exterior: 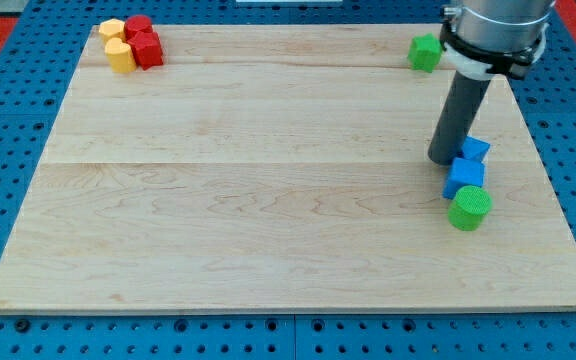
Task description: Move the green circle towards the bottom left
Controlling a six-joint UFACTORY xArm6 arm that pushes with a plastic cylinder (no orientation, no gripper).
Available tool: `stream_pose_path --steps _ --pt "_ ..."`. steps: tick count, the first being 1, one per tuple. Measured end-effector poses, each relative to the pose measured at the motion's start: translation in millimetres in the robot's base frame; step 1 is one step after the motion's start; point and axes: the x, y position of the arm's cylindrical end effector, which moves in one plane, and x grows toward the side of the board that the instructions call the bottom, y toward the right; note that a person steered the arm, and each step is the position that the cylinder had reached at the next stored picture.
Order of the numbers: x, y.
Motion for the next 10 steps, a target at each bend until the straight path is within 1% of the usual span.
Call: stream_pose_path --steps 1,2,3,5,7,8,9,10 --pt "5.5 -63.0" --pt "40.0 -80.3" --pt "87.8 -52.3" --pt "90.6 54.9" --pt "95.9 68.5" --pt "95.4 107.9" --pt "72.9 145.9" --pt "48.0 76.2"
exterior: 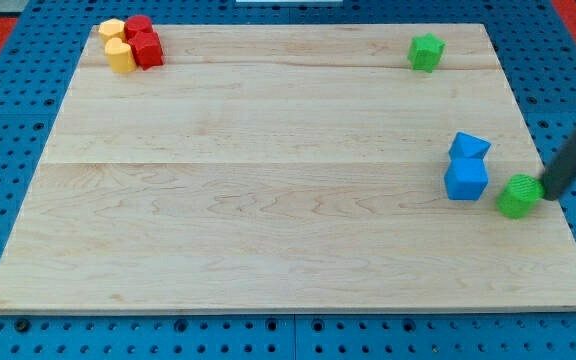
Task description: Move the green circle towards the bottom left
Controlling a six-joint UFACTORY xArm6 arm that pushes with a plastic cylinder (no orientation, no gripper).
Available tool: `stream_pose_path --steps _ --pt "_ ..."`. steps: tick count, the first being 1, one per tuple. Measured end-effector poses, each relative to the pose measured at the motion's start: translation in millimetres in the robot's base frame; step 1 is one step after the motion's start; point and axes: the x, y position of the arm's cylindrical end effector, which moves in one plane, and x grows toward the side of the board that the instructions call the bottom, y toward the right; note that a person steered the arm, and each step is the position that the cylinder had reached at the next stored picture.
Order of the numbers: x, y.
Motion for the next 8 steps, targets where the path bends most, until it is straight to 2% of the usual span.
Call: stream_pose_path --steps 1,2,3,4,5,6,8 --pt "19.0 -98.0" --pt "29.5 -124.8" --pt "22.6 -83.3" --pt "30.3 -110.5" --pt "39.4 -181.8" --pt "48.6 -165.8" --pt "52.0 -37.6"
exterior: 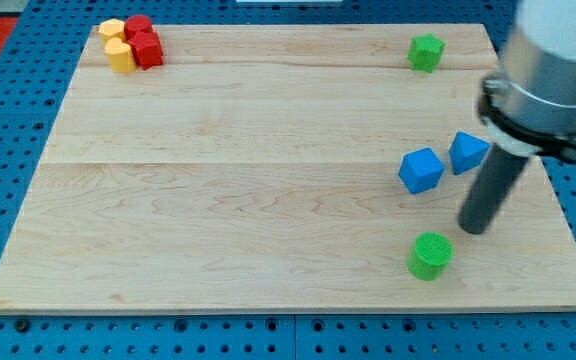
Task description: Move the green circle towards the bottom left
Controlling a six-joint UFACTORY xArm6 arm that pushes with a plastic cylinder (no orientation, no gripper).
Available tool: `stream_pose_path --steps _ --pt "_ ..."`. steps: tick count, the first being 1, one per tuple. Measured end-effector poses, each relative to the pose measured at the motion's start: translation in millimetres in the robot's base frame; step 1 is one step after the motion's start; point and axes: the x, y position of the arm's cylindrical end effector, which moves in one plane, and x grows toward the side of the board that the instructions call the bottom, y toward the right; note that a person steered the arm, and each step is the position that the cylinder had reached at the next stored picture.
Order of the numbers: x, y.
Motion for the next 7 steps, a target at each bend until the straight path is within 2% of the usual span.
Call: stream_pose_path --steps 1,2,3,4,6,7 --pt "42.6 25.2" --pt "54.0 -31.4" --pt "40.0 -52.3" --pt "5.3 -96.3" --pt "-5.8 -168.3" --pt "11.3 -167.7"
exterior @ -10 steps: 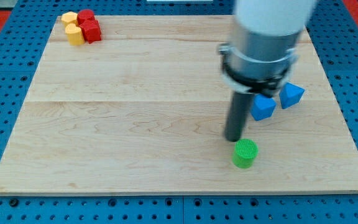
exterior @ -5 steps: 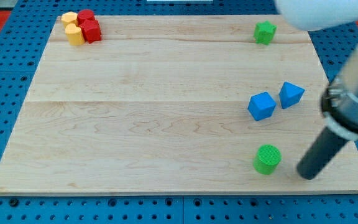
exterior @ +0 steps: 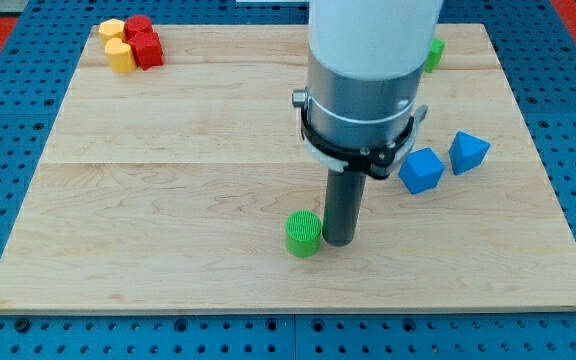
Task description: Move the green circle towards the bottom left
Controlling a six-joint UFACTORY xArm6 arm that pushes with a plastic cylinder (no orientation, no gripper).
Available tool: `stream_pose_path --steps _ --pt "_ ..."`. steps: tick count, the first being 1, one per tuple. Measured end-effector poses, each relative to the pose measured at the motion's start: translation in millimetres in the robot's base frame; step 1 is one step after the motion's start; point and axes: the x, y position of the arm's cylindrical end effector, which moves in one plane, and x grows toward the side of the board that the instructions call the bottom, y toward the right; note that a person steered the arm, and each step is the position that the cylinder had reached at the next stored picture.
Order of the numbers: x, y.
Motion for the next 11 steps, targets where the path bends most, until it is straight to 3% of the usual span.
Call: stream_pose_path --steps 1,2,4,5,6,8,9,10,11 --pt "13.6 -48.1" --pt "-21.6 -94.9" --pt "-51.8 -106.1" --pt "-76.5 -154.4" --pt "-67.9 -212.9" --pt "-45.2 -206.9" --pt "-35.3 -251.8" --pt "-35.3 -259.4" --pt "-35.3 -167.1"
